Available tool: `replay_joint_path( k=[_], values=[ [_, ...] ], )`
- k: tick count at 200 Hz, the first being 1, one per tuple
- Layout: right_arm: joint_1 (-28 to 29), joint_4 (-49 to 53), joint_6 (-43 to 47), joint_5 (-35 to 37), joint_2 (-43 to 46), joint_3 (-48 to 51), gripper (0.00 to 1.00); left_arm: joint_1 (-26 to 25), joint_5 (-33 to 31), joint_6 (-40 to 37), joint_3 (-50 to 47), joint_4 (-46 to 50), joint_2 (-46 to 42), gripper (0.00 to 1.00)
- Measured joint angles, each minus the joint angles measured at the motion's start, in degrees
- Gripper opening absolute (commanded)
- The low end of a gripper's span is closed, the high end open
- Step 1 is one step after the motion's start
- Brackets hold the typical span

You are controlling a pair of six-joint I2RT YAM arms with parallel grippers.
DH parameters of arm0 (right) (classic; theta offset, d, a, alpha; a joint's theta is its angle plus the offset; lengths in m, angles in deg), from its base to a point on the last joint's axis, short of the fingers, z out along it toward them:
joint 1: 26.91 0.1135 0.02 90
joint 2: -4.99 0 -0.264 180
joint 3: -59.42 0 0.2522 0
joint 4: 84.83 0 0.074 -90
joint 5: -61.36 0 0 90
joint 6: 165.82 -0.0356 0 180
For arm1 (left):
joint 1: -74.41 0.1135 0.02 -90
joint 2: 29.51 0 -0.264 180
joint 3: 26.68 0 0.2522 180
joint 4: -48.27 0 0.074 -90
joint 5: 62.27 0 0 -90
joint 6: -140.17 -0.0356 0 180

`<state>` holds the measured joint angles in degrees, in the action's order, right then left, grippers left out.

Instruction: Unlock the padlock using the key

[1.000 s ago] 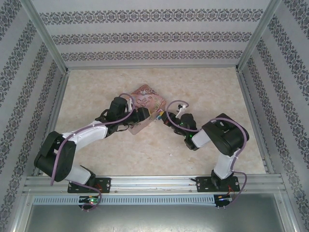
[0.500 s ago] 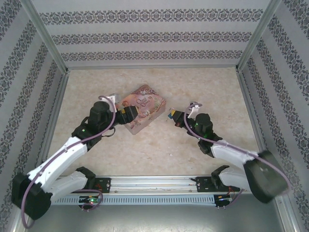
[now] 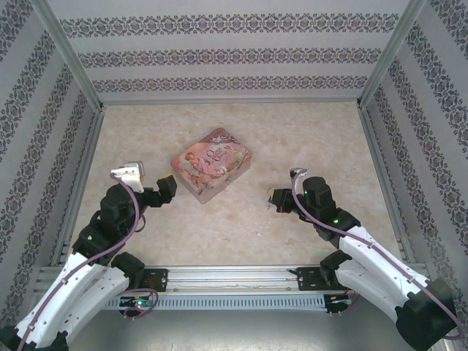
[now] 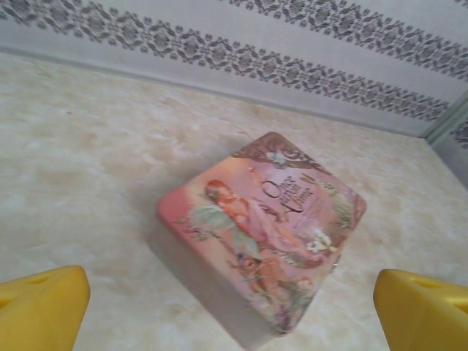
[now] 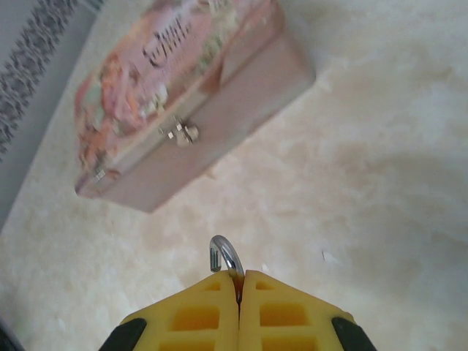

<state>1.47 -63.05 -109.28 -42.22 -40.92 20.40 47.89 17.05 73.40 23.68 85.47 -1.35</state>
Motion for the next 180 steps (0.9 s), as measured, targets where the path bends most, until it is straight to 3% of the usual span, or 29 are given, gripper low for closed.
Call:
replay_joint_path(
  k=[62,180],
  values=[
    [2.3,9.4,3.9,-2.3,-5.2,-1.7,0.0,0.0,-4.7,-2.7,0.3,4.3,-4.5,0.99],
    [8.7,6.9,3.7,0.7,-12.4,-0.8,0.0,0.0,-4.7,-3.3,0.3,4.5,-4.5,0.99]
  ],
)
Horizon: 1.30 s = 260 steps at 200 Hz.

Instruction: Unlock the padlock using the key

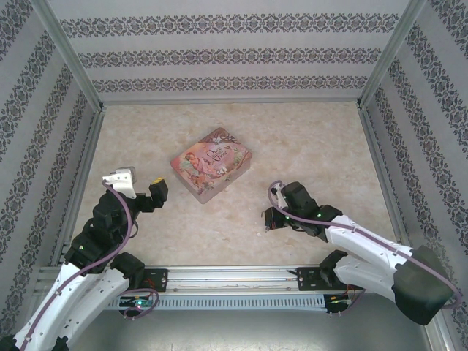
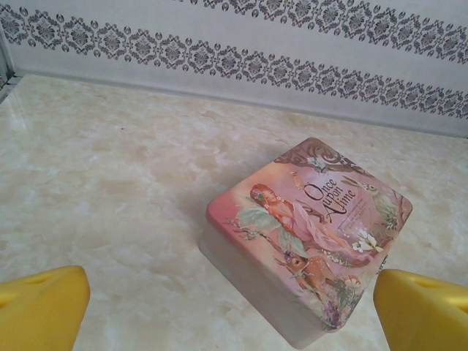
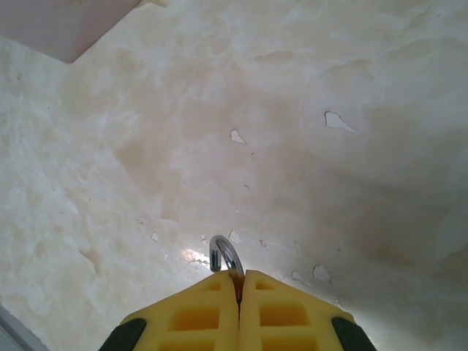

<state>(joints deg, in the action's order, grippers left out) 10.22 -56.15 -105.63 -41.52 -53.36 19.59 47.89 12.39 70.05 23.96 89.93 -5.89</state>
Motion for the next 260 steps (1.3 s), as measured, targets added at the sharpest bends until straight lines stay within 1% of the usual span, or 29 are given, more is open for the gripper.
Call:
replay_joint_path(
  k=[54,97,139,171,184,200,234,260],
  values=[
    [1.6,-2.9,-0.3,0.7,-4.4,1.1,0.0,0.0,0.0,0.0,-0.5,0.0,0.0,0.99],
    [1.8,-5.1,-1.3,1.6,-5.2,2.5,0.01,0.0,0.3,0.1,-1.7,0.0,0.0,0.99],
    [1.8,-5.7,-1.8,2.5,-4.4,3.2,0.16,0.0,0.7,0.7,-2.4,-0.2,0.0,0.99],
    [1.7,-5.1,-1.6,3.5,-1.7,3.3,0.25,0.0,0.7,1.1,-2.7,-0.9,0.0,0.99],
    [1.6,-4.7,-1.3,3.8,-0.4,3.3,0.27,0.0,0.7,1.2,-2.8,-1.5,0.0,0.99],
    [0.6,-3.8,-1.1,4.0,1.1,3.3,0.28,0.0,0.6,1.3,-3.0,-2.0,0.0,0.99],
    [-2.1,-1.3,0.4,4.5,4.4,3.2,0.34,0.0,-1.0,1.3,-3.0,-3.0,0.0,0.99],
    [-4.1,0.3,2.5,5.2,7.0,1.9,0.42,0.0,-3.1,1.3,-3.0,-3.1,0.0,0.99]
  ],
)
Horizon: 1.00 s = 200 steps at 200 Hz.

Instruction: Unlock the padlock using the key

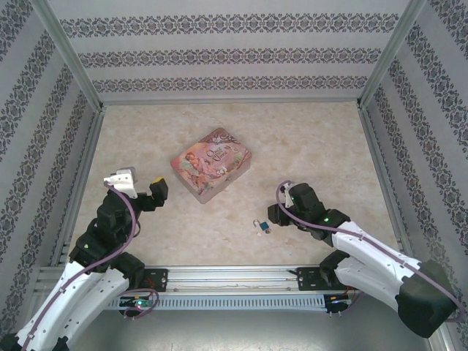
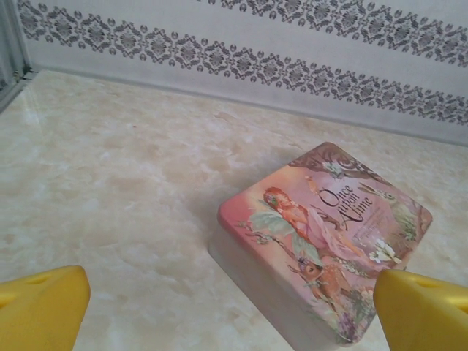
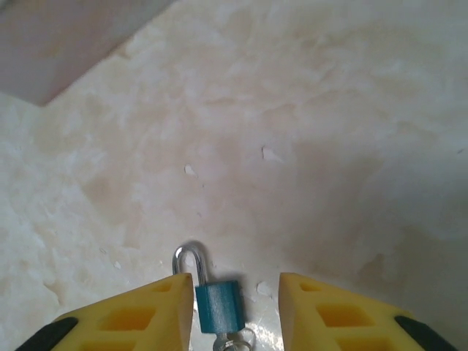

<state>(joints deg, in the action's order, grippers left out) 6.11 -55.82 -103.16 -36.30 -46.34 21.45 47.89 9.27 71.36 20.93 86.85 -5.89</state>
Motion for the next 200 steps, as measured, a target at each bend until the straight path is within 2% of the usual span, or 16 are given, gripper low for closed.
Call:
replay_joint_path(
  k=[48,98,116,130,169,200],
  values=[
    [-3.9,0.3,5.6,4.0,4.3,-2.2,0.65,0.0,-3.9,-1.2,-0.8,-2.0,0.0,0.99],
    [-12.2,-2.2,10.3,5.9,5.6,-2.3,0.86,0.0,-7.3,-4.3,-5.1,-7.1,0.0,0.99],
    [-15.4,-2.8,12.6,6.4,5.3,-2.4,0.9,0.0,-8.5,-5.2,-6.4,-8.2,0.0,0.99],
    [-18.1,-3.7,14.2,6.9,5.0,-2.4,0.98,0.3,-9.4,-6.0,-7.5,-9.3,0.0,0.99],
    [-24.3,-10.8,17.7,9.2,4.0,-0.8,0.98,1.9,-12.2,-8.5,-11.3,-11.7,0.0,0.99],
    [-26.7,-18.3,20.8,11.0,0.6,1.9,0.98,5.0,-12.4,-10.6,-13.4,-13.0,1.0,0.99]
  ],
)
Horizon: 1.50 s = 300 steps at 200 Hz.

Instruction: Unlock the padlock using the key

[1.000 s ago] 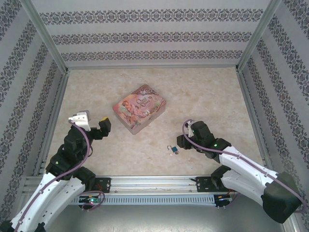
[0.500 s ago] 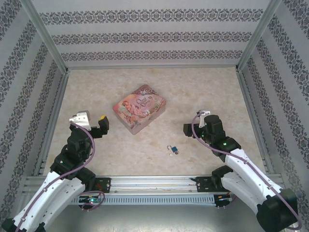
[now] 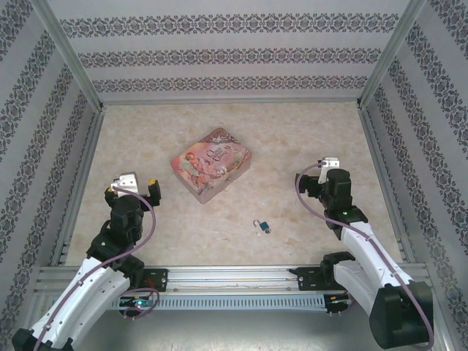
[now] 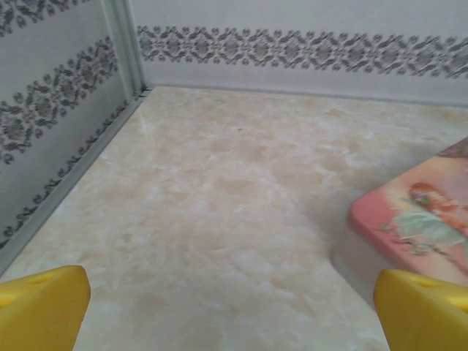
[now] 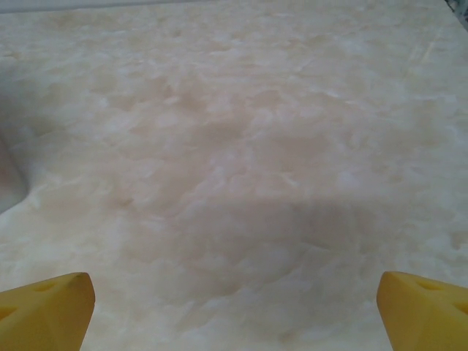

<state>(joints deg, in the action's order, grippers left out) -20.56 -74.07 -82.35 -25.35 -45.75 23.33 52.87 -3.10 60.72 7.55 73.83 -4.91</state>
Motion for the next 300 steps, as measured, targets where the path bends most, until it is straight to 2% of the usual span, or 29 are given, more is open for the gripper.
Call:
replay_joint_path(
  k=[57,117,169,213,232,262,300],
  values=[
    [-1.0,-16.4,1.4,0.5,-6.4,8.0,0.98,8.2,4.3,-1.8,-0.2,-3.5,5.6,0.99],
    [-2.5,-33.2,4.2,0.1,-13.9,9.7,0.98,15.3,11.3,-2.6,-2.0,-11.3,15.0,0.99],
    [-4.2,-45.7,5.7,-2.4,-22.8,9.7,0.98,19.4,15.8,-2.6,-3.7,-16.6,18.0,0.99],
    [-5.9,-55.6,5.7,-5.2,-34.8,9.2,0.98,22.1,18.8,-2.1,-4.3,-19.3,20.2,0.99],
    [-5.9,-56.8,5.7,-6.4,-37.5,8.3,0.98,22.4,19.9,-1.3,-4.9,-21.0,20.9,0.99],
    [-6.1,-53.2,5.2,-6.1,-37.6,3.0,0.98,22.4,21.2,-1.0,-5.6,-23.7,23.0,0.99],
    [-6.3,-52.2,5.0,-5.7,-37.5,0.9,0.98,22.4,24.2,-1.1,-6.7,-32.0,30.1,1.0]
  ],
)
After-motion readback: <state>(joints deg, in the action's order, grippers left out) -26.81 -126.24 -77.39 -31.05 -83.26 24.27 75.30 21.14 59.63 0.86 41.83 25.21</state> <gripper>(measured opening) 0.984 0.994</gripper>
